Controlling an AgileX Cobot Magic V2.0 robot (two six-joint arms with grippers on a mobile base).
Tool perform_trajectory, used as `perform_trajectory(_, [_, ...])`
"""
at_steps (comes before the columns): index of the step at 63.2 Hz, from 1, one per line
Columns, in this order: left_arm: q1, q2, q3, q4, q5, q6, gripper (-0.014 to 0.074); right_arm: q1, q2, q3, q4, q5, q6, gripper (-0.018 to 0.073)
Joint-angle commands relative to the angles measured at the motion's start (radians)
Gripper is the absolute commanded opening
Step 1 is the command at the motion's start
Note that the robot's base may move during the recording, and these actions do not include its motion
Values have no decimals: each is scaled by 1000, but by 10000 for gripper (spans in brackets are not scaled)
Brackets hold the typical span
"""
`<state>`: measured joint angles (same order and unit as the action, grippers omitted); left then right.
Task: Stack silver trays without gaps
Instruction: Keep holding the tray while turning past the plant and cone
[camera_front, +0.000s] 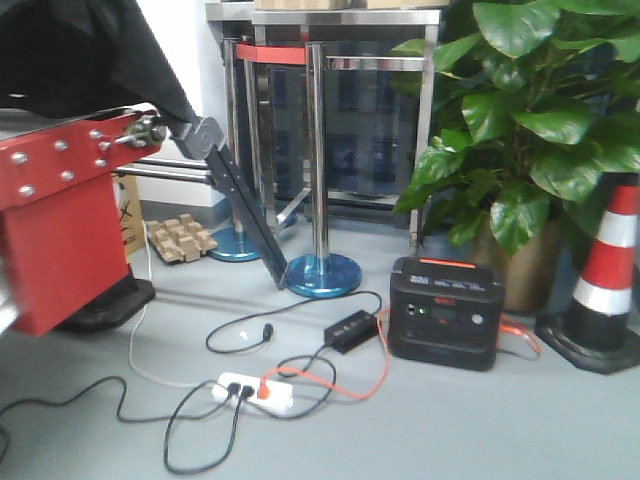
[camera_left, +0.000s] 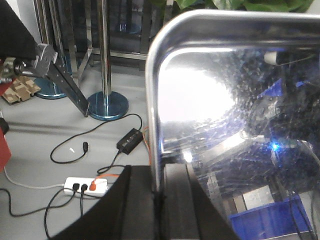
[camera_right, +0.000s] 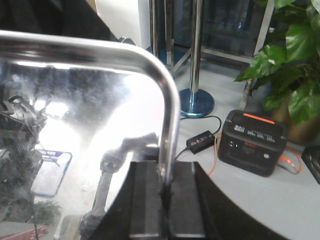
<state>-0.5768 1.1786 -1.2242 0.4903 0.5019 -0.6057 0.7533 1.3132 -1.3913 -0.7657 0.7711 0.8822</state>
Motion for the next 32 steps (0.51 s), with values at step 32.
perform_trajectory(32, [-14,-4,-13,-9,-109,-1,-17,15,1,-13,17,-419,-9,-78])
